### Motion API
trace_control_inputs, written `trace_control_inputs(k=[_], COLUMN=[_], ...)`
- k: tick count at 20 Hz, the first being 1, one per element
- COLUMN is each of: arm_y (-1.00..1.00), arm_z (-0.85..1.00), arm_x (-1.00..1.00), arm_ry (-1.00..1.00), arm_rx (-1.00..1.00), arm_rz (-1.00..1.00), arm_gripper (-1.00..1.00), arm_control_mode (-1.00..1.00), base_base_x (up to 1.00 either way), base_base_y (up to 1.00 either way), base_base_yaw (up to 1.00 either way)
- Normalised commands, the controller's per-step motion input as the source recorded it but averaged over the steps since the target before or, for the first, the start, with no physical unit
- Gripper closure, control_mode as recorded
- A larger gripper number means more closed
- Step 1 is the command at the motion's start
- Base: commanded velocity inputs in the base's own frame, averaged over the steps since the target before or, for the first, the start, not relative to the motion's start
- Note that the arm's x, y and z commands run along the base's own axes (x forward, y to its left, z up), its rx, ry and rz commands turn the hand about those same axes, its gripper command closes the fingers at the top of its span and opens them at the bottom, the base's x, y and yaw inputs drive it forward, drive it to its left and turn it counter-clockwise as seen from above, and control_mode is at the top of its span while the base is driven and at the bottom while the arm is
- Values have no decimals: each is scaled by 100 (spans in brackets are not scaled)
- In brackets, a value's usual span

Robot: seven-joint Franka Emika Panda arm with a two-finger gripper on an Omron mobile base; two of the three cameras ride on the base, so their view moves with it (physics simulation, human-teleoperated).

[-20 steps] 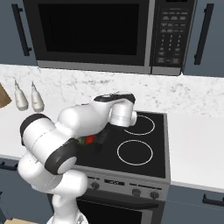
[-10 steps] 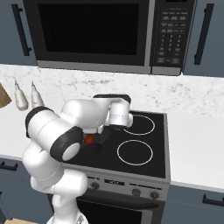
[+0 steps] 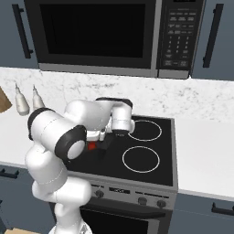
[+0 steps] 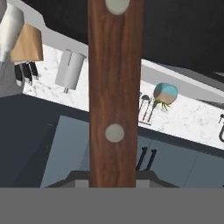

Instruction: Put the broccoli and bell pepper in the pot. Retrieve the spatula and lightly stir the vegetables in the pot.

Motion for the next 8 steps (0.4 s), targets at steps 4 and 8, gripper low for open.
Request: trace_control_inputs(k=[4, 8], arm_y=[-21, -3], arm_z=[26, 57], arm_x=[0, 0], arm_ry=[0, 2], arm_rx=[-1, 0], arm_rz=[0, 0], arm_gripper=[100, 100], arm_control_mode=[-100, -100], base_base_x=[0, 0], base_base_y=[0, 0], base_base_yaw=[0, 0])
